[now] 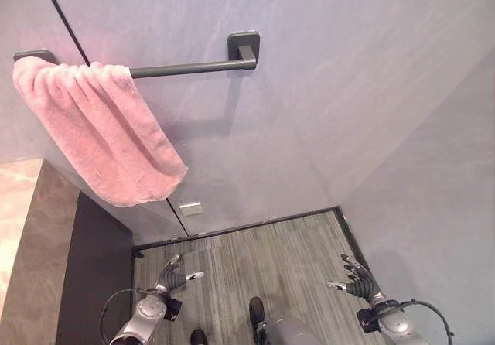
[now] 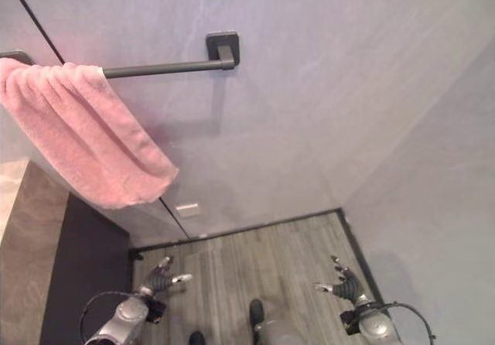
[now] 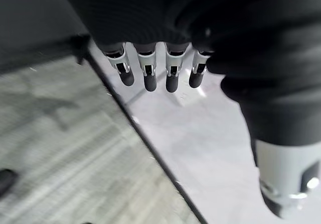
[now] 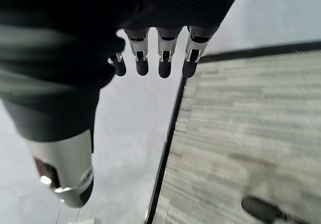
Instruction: Put brush and paste in cup on sink, flatten towel.
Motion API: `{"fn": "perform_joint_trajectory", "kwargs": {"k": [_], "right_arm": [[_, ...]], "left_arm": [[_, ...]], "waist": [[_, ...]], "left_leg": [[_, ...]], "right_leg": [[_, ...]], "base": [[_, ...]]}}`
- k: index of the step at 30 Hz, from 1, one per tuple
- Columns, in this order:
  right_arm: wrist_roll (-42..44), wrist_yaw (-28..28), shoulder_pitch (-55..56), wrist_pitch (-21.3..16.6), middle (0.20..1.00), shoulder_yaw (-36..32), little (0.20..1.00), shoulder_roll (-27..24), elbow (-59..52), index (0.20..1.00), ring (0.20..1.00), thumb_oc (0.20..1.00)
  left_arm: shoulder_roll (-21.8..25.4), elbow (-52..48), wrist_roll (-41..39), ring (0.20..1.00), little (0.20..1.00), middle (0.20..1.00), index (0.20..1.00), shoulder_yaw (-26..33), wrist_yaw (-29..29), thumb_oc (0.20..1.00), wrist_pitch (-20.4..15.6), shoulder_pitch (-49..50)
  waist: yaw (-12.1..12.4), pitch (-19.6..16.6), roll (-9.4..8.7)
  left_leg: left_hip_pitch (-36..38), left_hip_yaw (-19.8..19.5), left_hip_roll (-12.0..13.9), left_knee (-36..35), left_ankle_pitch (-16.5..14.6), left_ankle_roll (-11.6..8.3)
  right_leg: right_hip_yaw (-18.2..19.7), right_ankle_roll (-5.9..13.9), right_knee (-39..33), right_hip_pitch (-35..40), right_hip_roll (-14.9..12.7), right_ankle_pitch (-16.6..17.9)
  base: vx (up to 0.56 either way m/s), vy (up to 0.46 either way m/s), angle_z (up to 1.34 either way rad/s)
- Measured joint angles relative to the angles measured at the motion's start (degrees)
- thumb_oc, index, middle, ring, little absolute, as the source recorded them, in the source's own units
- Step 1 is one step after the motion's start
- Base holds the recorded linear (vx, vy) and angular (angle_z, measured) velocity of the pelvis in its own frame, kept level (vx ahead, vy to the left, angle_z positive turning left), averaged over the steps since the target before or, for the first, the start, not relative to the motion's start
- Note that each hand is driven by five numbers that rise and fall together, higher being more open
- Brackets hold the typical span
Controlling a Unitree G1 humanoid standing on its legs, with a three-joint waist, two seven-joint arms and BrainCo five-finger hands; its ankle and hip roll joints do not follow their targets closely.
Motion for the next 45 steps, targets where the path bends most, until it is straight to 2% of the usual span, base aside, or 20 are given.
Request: {"fn": "perform_joint_trajectory", "kwargs": {"k": [4,9,12,14,16,19,21,22,23,24,26,27,30,36,41,45], "right_arm": [[-1.3,0.2,1.5,0.0,1.0,0.6,1.0,0.5,0.0,1.0,1.0,1.0],[-1.4,0.2,0.8,0.0,1.0,0.5,1.0,0.9,0.1,1.0,1.0,1.0],[-1.4,-0.1,-1.8,0.2,1.0,0.8,1.0,1.0,1.2,1.0,1.0,1.0],[-1.4,-0.2,-4.5,0.4,1.0,1.4,1.0,1.7,6.1,1.0,1.0,1.0],[-1.5,-0.3,-6.1,0.4,1.0,1.7,1.0,0.7,6.7,1.0,1.0,1.0],[-1.9,-0.6,-7.2,0.4,1.0,1.4,1.0,-0.3,6.4,1.0,1.0,1.0],[-2.9,-1.3,-7.6,0.4,1.0,1.8,1.0,0.4,6.4,1.0,1.0,1.0],[-3.2,-1.3,-8.1,0.3,1.0,2.6,1.0,0.5,6.3,1.0,1.0,1.0],[-3.5,-1.3,-7.3,0.3,1.0,2.7,1.0,0.7,6.2,1.0,1.0,1.0],[-3.5,-1.3,-5.4,0.3,1.0,2.7,1.0,0.8,6.2,1.0,1.0,1.0],[-3.4,-1.4,-3.3,0.3,1.0,2.7,1.0,0.8,5.8,1.0,1.0,1.0],[-3.4,-1.4,-3.2,0.3,1.0,3.1,1.0,0.8,5.7,1.0,1.0,1.0],[-3.4,-1.5,-4.6,0.3,1.0,2.7,1.0,0.7,5.2,1.0,1.0,1.0],[-3.4,-1.5,-6.1,0.4,1.0,1.8,1.0,0.3,2.9,1.0,1.0,1.0],[-0.2,-1.2,-5.8,0.9,1.0,0.2,1.0,-0.1,-5.1,1.0,1.0,1.0],[1.9,0.2,-5.2,1.5,1.0,-0.9,1.0,-1.8,-13.7,1.0,1.0,1.0]], "left_arm": [[0.2,0.0,0.0,1.0,1.0,1.0,1.0,0.1,0.3,1.0,0.0,0.3],[0.1,-0.2,0.0,1.0,1.0,1.0,1.0,0.2,0.3,1.0,-0.1,0.1],[0.0,-1.7,0.0,1.0,1.0,1.0,1.0,0.1,0.3,1.0,0.0,0.2],[-0.3,-7.7,0.1,1.0,1.0,1.0,1.0,-0.7,0.2,1.0,-0.3,2.6],[-0.4,-9.2,0.1,1.0,1.0,1.0,1.0,-1.0,0.2,1.0,-1.1,3.0],[-0.4,-9.2,0.2,1.0,1.0,1.0,1.0,-0.8,0.2,1.0,-1.3,3.2],[0.2,-9.6,0.2,1.0,1.0,1.0,1.0,0.2,0.3,1.0,-1.4,4.2],[0.9,-10.4,0.1,1.0,1.0,1.0,1.0,0.6,0.2,1.0,-1.3,5.0],[1.6,-11.3,0.3,1.0,1.0,1.0,1.0,0.8,0.2,1.0,-1.3,5.8],[2.7,-11.3,0.4,1.0,1.0,1.0,1.0,0.9,0.1,1.0,-1.3,6.9],[2.7,-11.3,0.4,1.0,1.0,1.0,1.0,1.5,0.2,1.0,-1.2,7.1],[2.7,-11.3,0.4,1.0,1.0,1.0,1.0,1.5,0.2,1.0,-1.2,7.0],[2.7,-12.7,0.4,1.0,1.0,1.0,1.0,1.9,0.1,1.0,-1.2,7.2],[2.4,-14.2,0.4,1.0,1.0,1.0,1.0,2.7,-0.2,1.0,-1.2,5.8],[2.7,-21.1,-0.1,1.0,1.0,1.0,1.0,7.3,-0.2,1.0,-1.0,9.0],[6.9,-32.6,0.0,1.0,1.0,1.0,1.0,9.3,-0.7,1.0,0.0,12.7]], "waist": [[0.2,0.1,0.17],[0.6,0.3,0.65],[1.6,1.0,2.0],[2.1,0.3,2.95],[3.1,0.2,4.33],[3.4,0.1,5.54],[4.0,0.5,4.99],[4.6,1.1,4.55],[4.6,1.3,3.71],[4.7,1.1,2.83],[4.5,0.8,2.35],[4.8,0.7,2.09],[4.6,0.6,2.35],[4.6,0.2,2.71],[5.0,-0.4,2.52],[5.0,-2.2,1.98]], "left_leg": [[0.6,0.9,-2.0,-0.6,-0.4,1.64],[2.0,0.8,-2.0,-1.8,-0.4,1.94],[2.6,0.6,-1.8,-2.3,-0.4,1.94],[4.2,0.5,-2.0,-3.3,-0.5,1.89],[4.1,-0.3,-2.7,-3.9,-0.2,2.25],[3.5,-0.6,-3.9,-4.3,0.1,2.96],[2.7,0.2,-4.8,-4.3,0.4,3.59],[2.2,1.1,-5.2,-4.3,0.3,4.02],[1.7,0.4,-5.5,-4.3,0.3,4.06],[1.9,-0.5,-5.4,-4.3,0.4,3.97],[1.8,-2.2,-4.9,-4.3,0.8,3.61],[2.1,-2.2,-4.6,-4.3,0.9,3.54],[2.4,-2.4,-4.2,-4.3,0.9,3.53],[3.3,-4.1,-3.6,-4.3,1.0,3.27],[2.9,-4.4,-3.4,-4.6,1.2,2.97],[2.0,-6.1,-3.3,-4.6,1.3,2.58]], "right_leg": [[0.4,0.86,-0.6,0.2,-2.1,0.4],[0.3,1.15,-2.8,2.1,-1.8,0.9],[-0.1,0.75,-4.9,3.5,-1.6,1.5],[-0.2,1.22,-8.2,6.3,-1.5,2.6],[-0.3,1.21,-7.4,5.9,-2.0,3.0],[-0.3,2.5,-4.8,3.9,-3.4,2.2],[-1.9,2.81,-1.7,1.2,-4.0,2.0],[-4.3,3.09,0.8,-1.1,-4.7,1.8],[-4.5,3.08,0.8,-1.3,-4.7,1.1],[-3.9,3.06,-0.7,-0.2,-4.8,1.1],[-2.9,2.74,-3.3,1.9,-4.2,1.5],[-3.2,2.49,-6.6,3.8,-3.8,2.8],[-3.3,1.82,-9.8,5.7,-3.2,4.6],[-4.5,1.67,-9.8,7.3,-2.8,4.3],[-4.7,1.56,-10.0,7.3,-2.7,4.2],[-6.2,1.32,-10.0,7.1,-2.7,4.0]], "base": [[0.04,0.081,-0.06],[0.0,0.007,-0.01],[0.06,0.08,0.01],[-0.01,0.127,0.07],[-0.02,0.151,0.1],[-0.06,0.126,0.06],[-0.04,0.074,-0.18],[0.02,-0.005,-0.2],[0.04,-0.043,0.0],[0.05,-0.059,0.32],[0.08,-0.059,0.39],[0.09,-0.049,0.17],[0.04,-0.021,0.0],[0.03,-0.047,0.1],[0.0,-0.008,0.04],[0.0,0.021,0.17]]}}
